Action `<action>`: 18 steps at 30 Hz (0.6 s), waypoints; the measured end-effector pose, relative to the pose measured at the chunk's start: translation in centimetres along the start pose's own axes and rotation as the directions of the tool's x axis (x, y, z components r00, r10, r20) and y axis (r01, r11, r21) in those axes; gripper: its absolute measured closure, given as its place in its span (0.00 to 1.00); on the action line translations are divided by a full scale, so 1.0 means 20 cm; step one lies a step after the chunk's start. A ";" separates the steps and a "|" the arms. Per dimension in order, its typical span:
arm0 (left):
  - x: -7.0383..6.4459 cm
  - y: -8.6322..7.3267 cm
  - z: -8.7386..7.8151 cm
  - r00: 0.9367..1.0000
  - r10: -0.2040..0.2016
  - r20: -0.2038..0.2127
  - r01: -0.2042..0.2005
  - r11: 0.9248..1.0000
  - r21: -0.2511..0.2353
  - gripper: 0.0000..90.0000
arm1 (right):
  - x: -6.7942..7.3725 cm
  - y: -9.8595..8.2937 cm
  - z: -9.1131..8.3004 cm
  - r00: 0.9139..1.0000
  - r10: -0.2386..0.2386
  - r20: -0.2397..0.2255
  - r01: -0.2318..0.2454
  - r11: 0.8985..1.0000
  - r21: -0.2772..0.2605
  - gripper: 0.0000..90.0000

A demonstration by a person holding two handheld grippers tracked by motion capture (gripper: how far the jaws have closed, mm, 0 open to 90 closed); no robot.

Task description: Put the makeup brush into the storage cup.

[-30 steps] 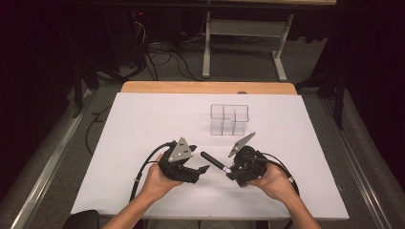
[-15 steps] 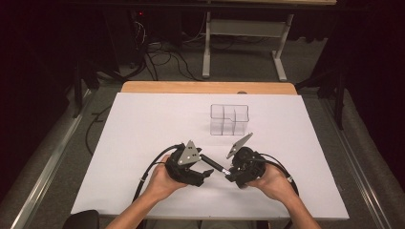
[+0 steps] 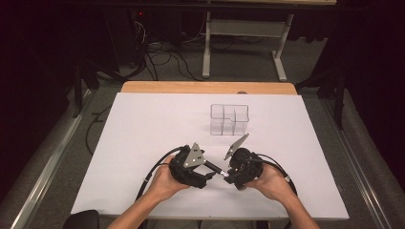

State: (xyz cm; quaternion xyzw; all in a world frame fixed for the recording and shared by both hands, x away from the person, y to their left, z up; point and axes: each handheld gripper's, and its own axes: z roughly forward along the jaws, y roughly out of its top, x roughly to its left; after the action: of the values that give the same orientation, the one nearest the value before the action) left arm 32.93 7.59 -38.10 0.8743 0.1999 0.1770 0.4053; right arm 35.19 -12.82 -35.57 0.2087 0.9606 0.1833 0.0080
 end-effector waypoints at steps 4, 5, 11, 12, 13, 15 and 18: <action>-0.01 0.00 0.01 1.000 0.006 0.000 -0.006 1.000 0.011 0.26 | 0.00 0.00 0.00 1.000 0.003 -0.005 -0.003 1.000 0.000 0.81; -0.01 0.00 0.01 1.000 0.008 0.000 -0.008 1.000 0.013 0.26 | 0.00 0.00 0.00 1.000 -0.004 -0.011 0.004 1.000 -0.003 0.81; -0.01 0.00 0.01 1.000 0.016 -0.006 -0.016 0.999 0.027 0.26 | 0.00 0.01 0.00 1.000 -0.005 -0.008 0.005 1.000 -0.005 0.81; -0.01 0.00 0.01 1.000 0.020 -0.009 -0.020 0.999 0.031 0.26 | 0.00 0.01 0.00 1.000 -0.004 -0.013 0.003 1.000 -0.010 0.81; -0.01 0.00 0.01 1.000 0.020 -0.009 -0.020 0.999 0.031 0.26 | 0.00 0.01 0.00 1.000 -0.004 -0.013 0.003 1.000 -0.010 0.81; -0.01 -0.01 0.02 1.000 0.024 -0.012 -0.023 0.999 0.037 0.26 | 0.00 0.01 0.00 1.000 -0.001 -0.017 0.000 1.000 -0.017 0.81; -0.01 -0.01 0.02 1.000 0.028 -0.012 -0.028 0.998 0.048 0.27 | 0.00 0.01 0.00 1.000 -0.001 -0.024 0.000 1.000 -0.022 0.81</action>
State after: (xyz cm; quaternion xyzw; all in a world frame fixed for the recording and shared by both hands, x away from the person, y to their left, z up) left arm 32.97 7.34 -38.48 0.8854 0.1944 0.1834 0.3803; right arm 35.29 -12.67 -35.49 0.2061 0.9587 0.1962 -0.0012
